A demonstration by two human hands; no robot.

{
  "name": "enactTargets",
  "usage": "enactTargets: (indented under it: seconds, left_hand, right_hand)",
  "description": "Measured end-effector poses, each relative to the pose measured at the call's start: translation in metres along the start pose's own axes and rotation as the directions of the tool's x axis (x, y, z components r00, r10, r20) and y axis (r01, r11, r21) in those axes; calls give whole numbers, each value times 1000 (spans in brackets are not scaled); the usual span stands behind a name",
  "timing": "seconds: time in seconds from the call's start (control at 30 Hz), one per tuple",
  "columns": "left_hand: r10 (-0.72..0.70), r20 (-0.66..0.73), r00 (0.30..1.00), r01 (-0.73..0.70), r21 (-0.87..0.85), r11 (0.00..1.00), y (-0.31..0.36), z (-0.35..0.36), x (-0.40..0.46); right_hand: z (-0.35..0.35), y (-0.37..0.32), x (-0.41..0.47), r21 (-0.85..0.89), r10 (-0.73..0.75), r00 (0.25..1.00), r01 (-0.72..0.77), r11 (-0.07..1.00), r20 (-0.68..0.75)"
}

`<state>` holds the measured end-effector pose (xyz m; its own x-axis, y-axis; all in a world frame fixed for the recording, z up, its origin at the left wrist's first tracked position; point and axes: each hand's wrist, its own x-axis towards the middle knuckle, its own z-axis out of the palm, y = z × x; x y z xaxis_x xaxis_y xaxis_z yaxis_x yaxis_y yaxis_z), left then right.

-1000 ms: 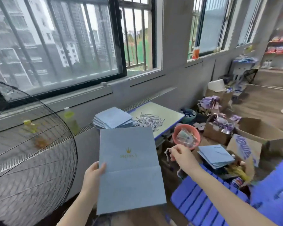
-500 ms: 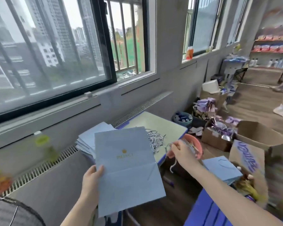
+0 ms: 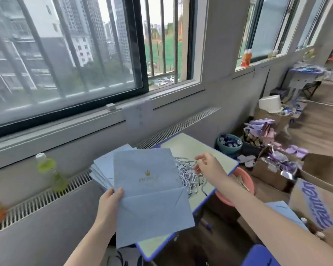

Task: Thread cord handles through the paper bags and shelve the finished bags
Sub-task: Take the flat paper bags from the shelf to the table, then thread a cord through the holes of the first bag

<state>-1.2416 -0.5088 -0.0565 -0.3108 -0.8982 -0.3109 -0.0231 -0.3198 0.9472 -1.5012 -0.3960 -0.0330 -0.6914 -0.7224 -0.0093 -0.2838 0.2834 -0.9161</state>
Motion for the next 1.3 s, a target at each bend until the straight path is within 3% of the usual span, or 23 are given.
enactTargets:
  seconds: [0.17,0.5,0.7,0.9,1.1,1.3]
  left_hand:
    - [26,-48,998,-25,22,999,-4,39,47]
    - [31,-316,948,-26,19,999,7,139,170]
    - [2,-397,918,-2,-1,1000,7,169,202]
    - [-38,-425,905,-2,-92,996,-12,183,211]
    - [-67,-419,906,7,-144,990,-40,194,221]
    - [18,-429,903,-96,-163,982,-70,193,245]
  right_hand:
    - [2,23,76,6,-12,997,12,1000,73]
    - [9,65,276,-52,-16,936,37,998,352]
    - [19,67,333,-121,-14,885,80,989,466]
    - [43,96,353,-131,-40,855,124,984,516]
    - [65,125,357,-59,-106,892,146,988,439]
    - [101,149,367,76,-261,879,252,965,398]
